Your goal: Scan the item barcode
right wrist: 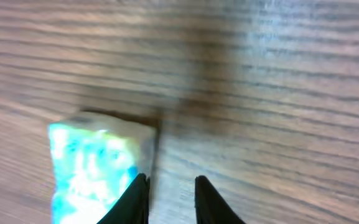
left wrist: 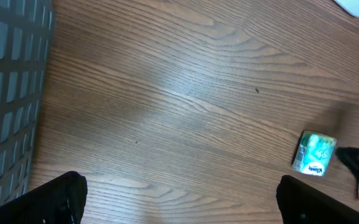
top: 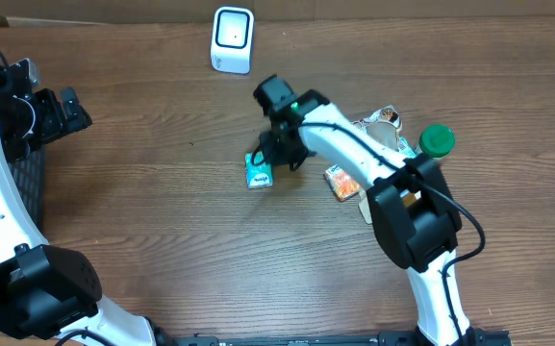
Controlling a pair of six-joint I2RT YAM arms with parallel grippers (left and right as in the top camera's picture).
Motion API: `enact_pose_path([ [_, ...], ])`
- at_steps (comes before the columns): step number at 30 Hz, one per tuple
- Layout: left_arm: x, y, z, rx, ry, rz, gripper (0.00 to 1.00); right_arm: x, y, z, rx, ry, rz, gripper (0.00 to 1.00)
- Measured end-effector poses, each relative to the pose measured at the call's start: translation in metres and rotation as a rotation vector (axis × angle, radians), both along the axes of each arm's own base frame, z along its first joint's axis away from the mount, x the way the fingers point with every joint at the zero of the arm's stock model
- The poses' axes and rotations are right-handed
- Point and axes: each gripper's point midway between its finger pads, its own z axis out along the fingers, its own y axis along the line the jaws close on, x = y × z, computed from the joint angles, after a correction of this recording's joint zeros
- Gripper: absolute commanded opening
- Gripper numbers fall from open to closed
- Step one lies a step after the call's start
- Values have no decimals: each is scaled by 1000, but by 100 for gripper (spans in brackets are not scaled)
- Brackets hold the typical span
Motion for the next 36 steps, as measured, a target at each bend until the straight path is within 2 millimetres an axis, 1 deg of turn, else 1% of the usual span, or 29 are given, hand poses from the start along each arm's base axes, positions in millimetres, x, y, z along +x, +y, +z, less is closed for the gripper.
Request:
enact_pose_path([
  [1,0,0,0,0,0,0,100,0,0,3,16,13,1,28],
  [2,0,0,0,0,1,0,100,0,1,12,62,45,-1,31],
  [3,0,0,0,0,0,0,100,-1,2,16,93,70,-2,35],
  [5,0,0,0,0,0,0,100,-14,3,19,149,155,-3,40],
  [8,0,0,0,0,0,0,100,-23,12,21,189,194,3,40],
  [10,0,0,0,0,0,0,100,-27,16,17,195,208,-10,39],
  [13,0,0,0,0,0,0,100,-35,18,3,191,226,-35,34],
  [16,0,0,0,0,0,0,100,-39,16,-14,189,237,-64,27],
  [18,0,0,0,0,0,0,100,-42,16,-23,194,244,-74,25],
  [21,0,0,0,0,0,0,100,-42,23,-26,224,234,-67,23],
  [23,0,0,0,0,0,0,100,-46,33,-25,237,230,-50,4],
  [24,0,0,0,0,0,0,100,-49,40,-25,241,228,-52,4],
  [29,0,0,0,0,0,0,100,-51,43,-22,262,242,-52,4],
  [31,0,0,0,0,0,0,100,-56,46,-17,315,268,-11,4],
  [33,0,0,0,0,0,0,100,-60,49,2,426,301,52,4],
  [34,0,0,0,0,0,0,100,-58,51,16,490,302,81,4],
  [35,0,0,0,0,0,0,100,-56,53,35,576,293,125,4],
  [36,0,0,0,0,0,0,100,-54,53,68,701,268,190,4],
])
